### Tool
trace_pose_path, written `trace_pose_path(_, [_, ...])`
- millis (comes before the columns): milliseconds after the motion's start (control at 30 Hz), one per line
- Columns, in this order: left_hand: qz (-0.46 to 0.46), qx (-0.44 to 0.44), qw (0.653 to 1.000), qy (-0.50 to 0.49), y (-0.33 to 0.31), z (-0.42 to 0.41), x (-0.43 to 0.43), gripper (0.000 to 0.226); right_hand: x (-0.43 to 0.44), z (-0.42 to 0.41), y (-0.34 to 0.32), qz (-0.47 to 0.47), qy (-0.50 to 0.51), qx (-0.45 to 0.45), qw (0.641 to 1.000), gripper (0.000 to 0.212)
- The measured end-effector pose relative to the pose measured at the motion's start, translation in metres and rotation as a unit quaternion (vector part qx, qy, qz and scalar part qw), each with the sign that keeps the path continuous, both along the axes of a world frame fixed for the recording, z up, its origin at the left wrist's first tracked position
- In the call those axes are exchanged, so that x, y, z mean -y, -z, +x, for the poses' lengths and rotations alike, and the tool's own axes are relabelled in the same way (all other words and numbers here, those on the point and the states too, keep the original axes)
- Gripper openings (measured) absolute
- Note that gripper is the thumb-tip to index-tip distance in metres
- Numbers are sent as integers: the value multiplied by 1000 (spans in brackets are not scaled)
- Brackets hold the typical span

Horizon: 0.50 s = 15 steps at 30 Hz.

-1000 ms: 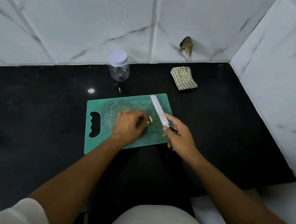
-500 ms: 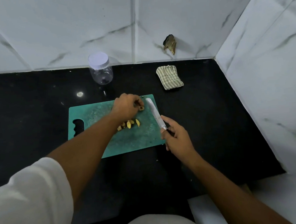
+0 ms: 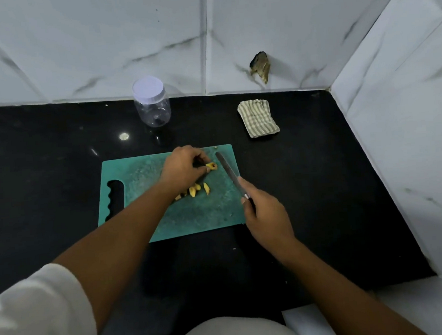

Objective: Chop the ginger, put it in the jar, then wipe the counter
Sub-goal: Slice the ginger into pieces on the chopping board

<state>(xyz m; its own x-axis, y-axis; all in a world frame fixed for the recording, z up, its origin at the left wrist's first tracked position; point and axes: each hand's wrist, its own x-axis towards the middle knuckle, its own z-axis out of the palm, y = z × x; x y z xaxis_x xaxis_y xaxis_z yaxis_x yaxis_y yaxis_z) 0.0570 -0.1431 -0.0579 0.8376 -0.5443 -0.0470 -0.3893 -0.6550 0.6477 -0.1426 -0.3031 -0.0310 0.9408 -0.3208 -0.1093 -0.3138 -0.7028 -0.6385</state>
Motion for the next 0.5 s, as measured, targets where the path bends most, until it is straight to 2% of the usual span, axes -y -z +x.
trace_pose_path(333, [0,5,1000,-10,-5,1,-1,19,-11,2,14,-65,-46,-9,997,57])
trace_pose_path(500, [-9,-2,1000,-7,-8,1,-2,9,-13,1,15,-64,-42,-11,997,58])
